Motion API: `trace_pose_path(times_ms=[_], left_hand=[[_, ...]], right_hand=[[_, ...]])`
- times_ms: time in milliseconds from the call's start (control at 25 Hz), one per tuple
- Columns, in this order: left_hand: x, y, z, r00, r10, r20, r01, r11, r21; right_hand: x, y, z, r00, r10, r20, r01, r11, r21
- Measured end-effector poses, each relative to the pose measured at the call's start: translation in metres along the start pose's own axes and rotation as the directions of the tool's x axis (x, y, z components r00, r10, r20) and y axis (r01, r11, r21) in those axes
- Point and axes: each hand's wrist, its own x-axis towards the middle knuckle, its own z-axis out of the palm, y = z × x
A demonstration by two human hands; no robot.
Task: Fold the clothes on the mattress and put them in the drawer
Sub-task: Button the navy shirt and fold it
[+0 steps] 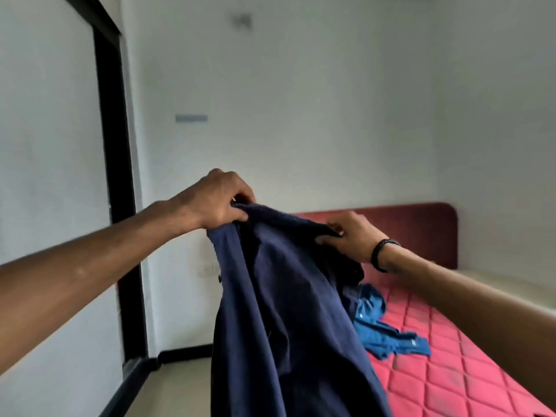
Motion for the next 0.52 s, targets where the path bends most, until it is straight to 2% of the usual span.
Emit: trace_pose_path(times_ms=[80,160,200,280,320,400,440,520], left_hand=[[0.011,-0.016,-0.015,0.974,-0.109,-0.2,0.116,0.993,0.024],[0.019,-0.026,-0.027,0.894,-0.229,-0.384,0.259,0.966,0.026],[0.022,-0.029,-0.033,0.857,-0.281,-0.431,0.318,0.948,0.015],[0.025,-0.036,-0.044,0.804,-0.381,-0.457,0.407,0.912,-0.045],[0.027,-0.037,-0.049,0.773,-0.431,-0.465,0.431,0.895,-0.112],[0.037,-0.033,-0.057,0.674,-0.549,-0.495,0.411,0.835,-0.366],[0.042,-0.028,-0.06,0.605,-0.622,-0.498,0.37,0.773,-0.516],[0.052,-0.014,-0.067,0.494,-0.748,-0.443,0.233,0.604,-0.762]], right_hand=[[0.015,-0.007,-0.031,0.999,-0.011,-0.038,0.011,1.0,0.004],[0.027,-0.011,-0.056,0.998,0.034,-0.05,-0.036,0.999,-0.037],[0.032,-0.01,-0.068,0.995,0.059,-0.085,-0.061,0.998,-0.02],[0.041,-0.011,-0.095,0.965,0.122,-0.232,-0.08,0.979,0.185],[0.047,-0.015,-0.112,0.941,0.157,-0.3,-0.065,0.953,0.295],[0.053,-0.03,-0.145,0.924,0.213,-0.318,-0.076,0.916,0.394],[0.056,-0.038,-0.158,0.923,0.222,-0.316,-0.095,0.923,0.372],[0.05,-0.056,-0.184,0.885,0.191,-0.425,-0.072,0.957,0.28]])
